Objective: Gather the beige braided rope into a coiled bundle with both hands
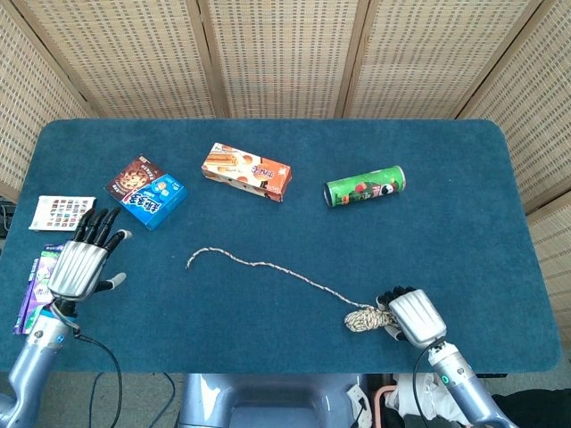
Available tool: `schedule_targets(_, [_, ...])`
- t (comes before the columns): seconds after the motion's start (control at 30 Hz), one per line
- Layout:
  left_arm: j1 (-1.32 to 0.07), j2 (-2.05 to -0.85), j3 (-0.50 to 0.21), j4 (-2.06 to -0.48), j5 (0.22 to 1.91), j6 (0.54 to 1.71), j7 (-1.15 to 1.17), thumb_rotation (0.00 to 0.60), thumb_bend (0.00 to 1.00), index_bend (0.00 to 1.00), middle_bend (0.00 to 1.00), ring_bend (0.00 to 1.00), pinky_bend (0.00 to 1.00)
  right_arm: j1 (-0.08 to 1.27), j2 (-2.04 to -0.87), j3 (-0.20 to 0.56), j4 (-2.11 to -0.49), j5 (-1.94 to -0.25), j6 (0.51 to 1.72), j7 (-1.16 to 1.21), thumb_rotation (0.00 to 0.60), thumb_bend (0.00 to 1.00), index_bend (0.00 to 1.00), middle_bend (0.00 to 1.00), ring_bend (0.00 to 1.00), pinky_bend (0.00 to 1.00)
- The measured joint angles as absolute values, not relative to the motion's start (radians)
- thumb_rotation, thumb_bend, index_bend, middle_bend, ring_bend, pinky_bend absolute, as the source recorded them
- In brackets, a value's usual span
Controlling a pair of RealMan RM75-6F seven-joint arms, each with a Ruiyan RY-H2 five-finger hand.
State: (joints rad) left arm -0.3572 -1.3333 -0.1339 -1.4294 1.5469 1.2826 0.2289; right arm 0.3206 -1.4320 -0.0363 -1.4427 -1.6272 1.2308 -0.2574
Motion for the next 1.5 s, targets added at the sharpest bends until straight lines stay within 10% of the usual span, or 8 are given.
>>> schedule_targets(0.47, [-0.589,-1.568,-0.223,-1.262,1.338,0.982,0.34,0.6,0.15,0.37,0.0,0.0,0.0,0.321,-1.42,-0.04,-1.47,-1.624,1.231,-0.275,0.6,0.35,0.57,0.62,0.43,0.56])
schedule_targets(1.5, [-0.762,-1.806,-0.202,-0.988,1.239,0.856,0.342,0.6,0.36,0.49,0.0,0.0,0.0,0.331,-1.387,-0.037,-1.52,-1.595,1.207,-0.282,0.6,0.38,0.57,0.62,0.44,0.56])
